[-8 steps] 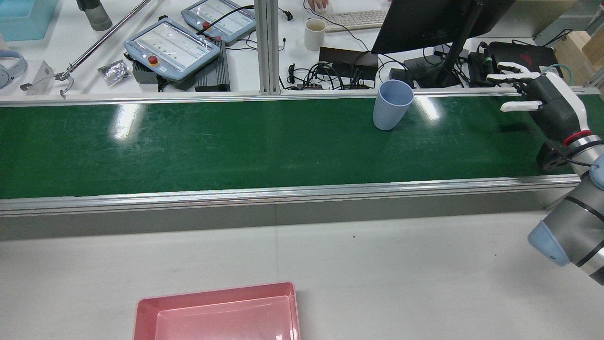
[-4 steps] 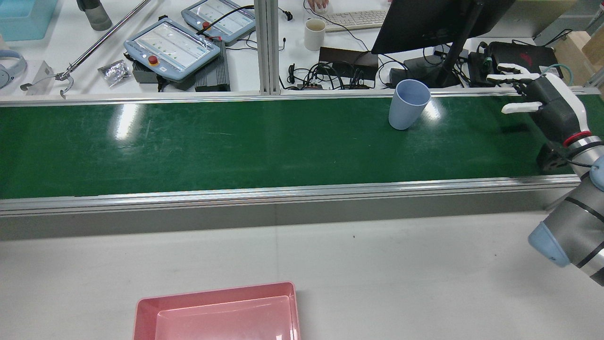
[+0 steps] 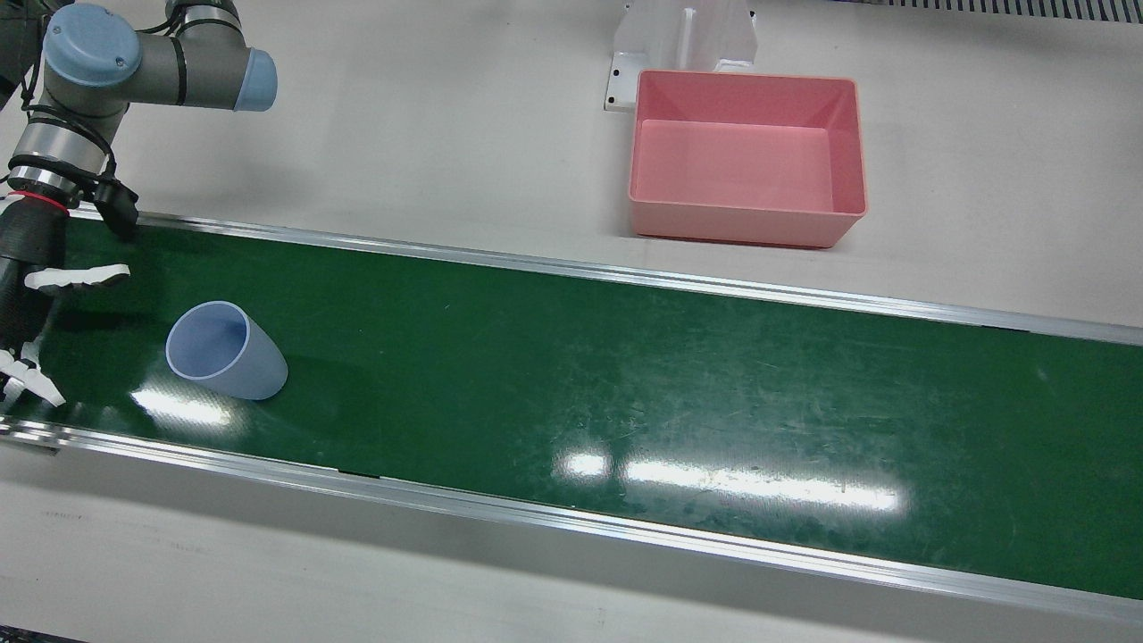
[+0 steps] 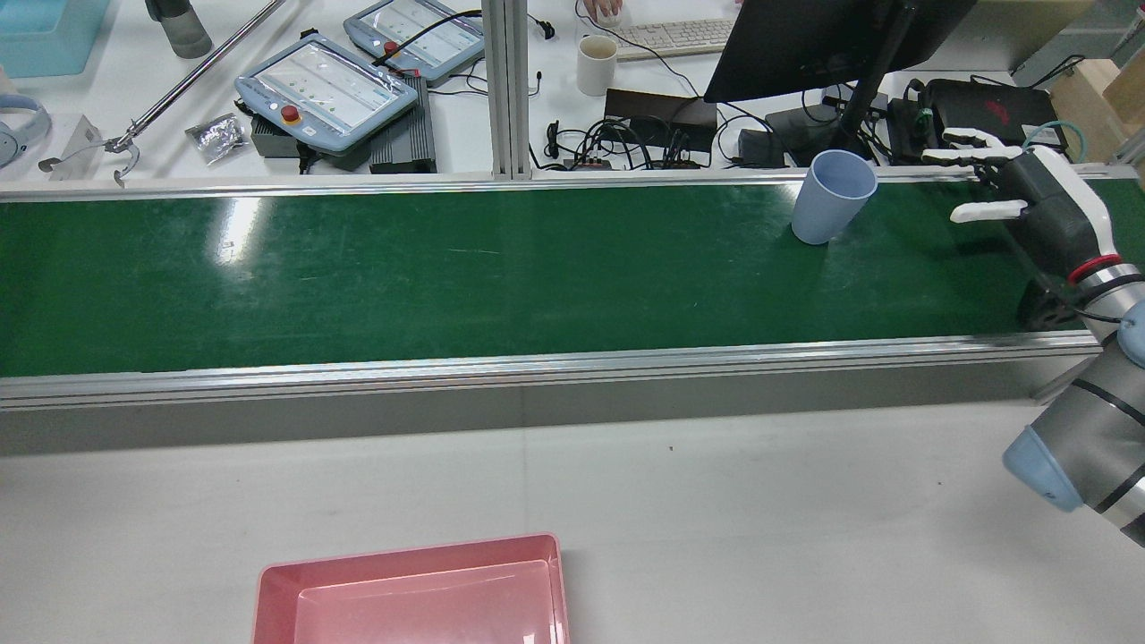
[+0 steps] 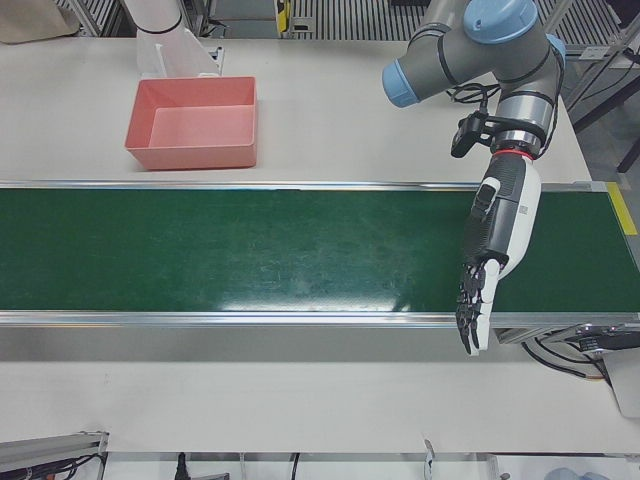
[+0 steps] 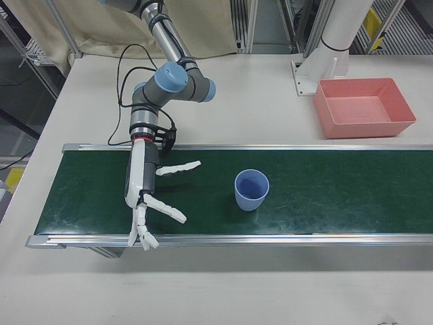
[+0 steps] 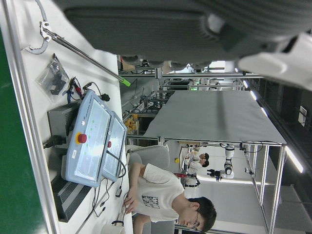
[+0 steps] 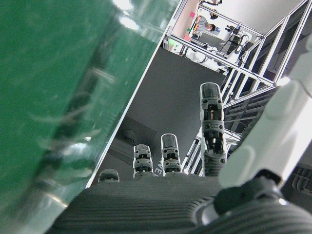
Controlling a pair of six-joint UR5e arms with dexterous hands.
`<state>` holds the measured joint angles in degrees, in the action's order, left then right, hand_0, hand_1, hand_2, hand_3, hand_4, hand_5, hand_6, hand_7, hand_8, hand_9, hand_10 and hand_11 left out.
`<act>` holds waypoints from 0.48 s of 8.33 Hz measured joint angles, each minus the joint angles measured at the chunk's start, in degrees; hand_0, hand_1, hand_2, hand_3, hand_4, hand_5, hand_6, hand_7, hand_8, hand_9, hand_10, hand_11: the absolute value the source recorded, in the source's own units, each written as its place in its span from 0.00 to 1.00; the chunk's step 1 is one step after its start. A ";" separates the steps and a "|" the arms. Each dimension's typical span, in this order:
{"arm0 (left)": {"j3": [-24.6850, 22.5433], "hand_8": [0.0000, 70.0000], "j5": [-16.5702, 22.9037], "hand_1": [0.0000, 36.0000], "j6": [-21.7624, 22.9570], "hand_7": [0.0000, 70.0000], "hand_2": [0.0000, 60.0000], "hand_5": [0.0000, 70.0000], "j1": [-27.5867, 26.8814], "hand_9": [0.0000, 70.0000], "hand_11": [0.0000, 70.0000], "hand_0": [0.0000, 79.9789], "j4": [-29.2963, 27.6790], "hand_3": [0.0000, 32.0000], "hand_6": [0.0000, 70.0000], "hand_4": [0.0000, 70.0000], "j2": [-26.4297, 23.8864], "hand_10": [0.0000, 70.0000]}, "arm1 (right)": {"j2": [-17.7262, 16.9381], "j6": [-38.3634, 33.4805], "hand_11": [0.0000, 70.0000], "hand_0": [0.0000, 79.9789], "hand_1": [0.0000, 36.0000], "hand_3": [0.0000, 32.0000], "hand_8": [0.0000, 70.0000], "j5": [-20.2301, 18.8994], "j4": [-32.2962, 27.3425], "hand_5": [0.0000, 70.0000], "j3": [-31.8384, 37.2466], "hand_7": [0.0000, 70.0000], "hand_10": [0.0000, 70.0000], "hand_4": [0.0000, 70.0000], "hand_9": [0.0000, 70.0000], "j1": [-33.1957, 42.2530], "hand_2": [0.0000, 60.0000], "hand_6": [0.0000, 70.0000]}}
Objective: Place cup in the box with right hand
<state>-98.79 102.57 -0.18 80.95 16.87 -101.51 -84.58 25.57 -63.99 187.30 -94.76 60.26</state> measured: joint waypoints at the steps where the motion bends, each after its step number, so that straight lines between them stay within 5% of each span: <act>1: 0.00 0.00 0.00 0.00 0.03 0.00 0.00 0.00 0.00 0.00 0.00 0.00 0.00 0.00 0.00 0.00 0.00 0.00 | 0.01 0.00 0.00 0.57 0.07 0.30 0.11 0.00 0.00 0.02 0.05 0.39 0.00 0.57 0.18 0.01 0.04 0.05; 4: 0.00 0.00 0.00 0.00 0.01 0.00 0.00 0.00 0.00 0.00 0.00 0.00 0.00 0.00 0.00 0.00 0.00 0.00 | 0.02 0.22 0.00 0.57 0.07 0.31 0.11 0.00 0.00 0.02 0.09 0.39 0.00 0.57 0.18 -0.11 0.03 0.05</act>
<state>-98.79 102.57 -0.17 80.95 16.87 -101.51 -84.55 25.80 -63.98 187.29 -94.66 60.15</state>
